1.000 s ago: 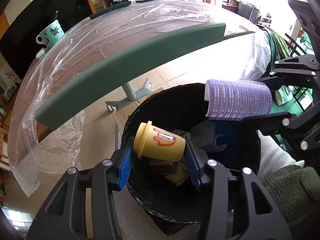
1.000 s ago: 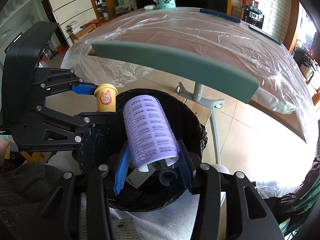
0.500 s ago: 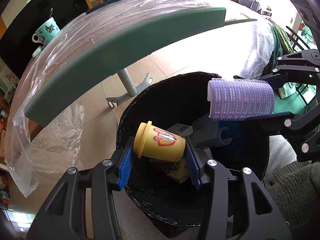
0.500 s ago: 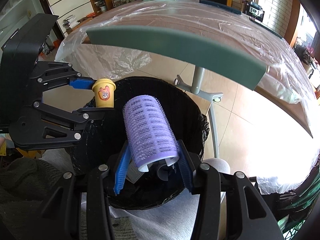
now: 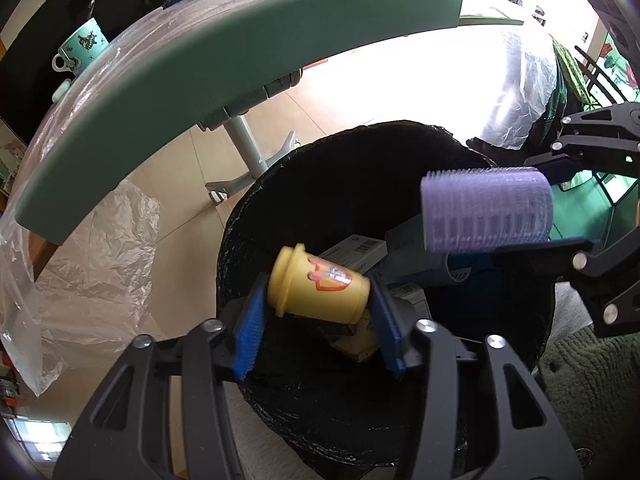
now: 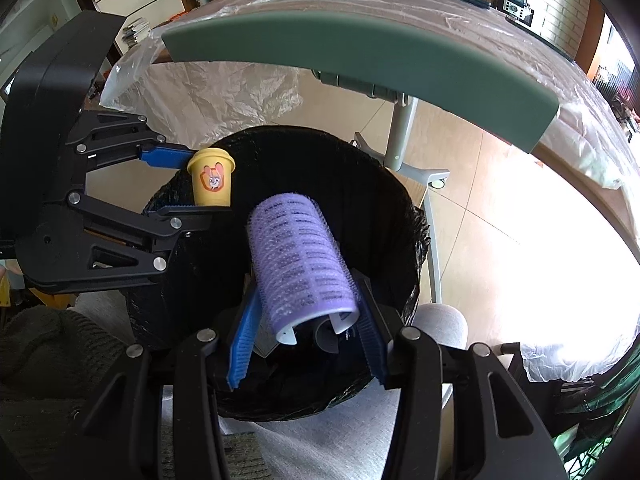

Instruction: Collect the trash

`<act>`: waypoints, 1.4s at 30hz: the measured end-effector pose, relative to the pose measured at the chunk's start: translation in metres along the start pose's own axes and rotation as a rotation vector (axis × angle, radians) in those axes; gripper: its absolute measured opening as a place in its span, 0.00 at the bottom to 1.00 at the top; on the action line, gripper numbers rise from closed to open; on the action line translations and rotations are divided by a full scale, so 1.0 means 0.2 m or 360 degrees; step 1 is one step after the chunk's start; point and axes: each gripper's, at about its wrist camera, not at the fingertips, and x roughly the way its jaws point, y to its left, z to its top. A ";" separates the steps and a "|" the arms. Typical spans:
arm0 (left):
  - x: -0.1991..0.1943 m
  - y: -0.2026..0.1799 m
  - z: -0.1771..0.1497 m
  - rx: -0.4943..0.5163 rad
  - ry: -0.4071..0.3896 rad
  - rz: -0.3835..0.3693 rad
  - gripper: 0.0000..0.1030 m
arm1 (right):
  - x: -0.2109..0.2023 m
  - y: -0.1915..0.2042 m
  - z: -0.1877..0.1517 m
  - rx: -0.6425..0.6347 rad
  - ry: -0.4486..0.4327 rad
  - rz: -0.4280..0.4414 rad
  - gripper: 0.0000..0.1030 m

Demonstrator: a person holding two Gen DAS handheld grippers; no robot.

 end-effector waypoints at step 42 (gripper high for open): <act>0.20 1.36 1.01 -0.0915 -0.0291 0.0258 0.98 | 0.09 -1.35 1.17 0.0777 -0.0357 -0.0623 0.96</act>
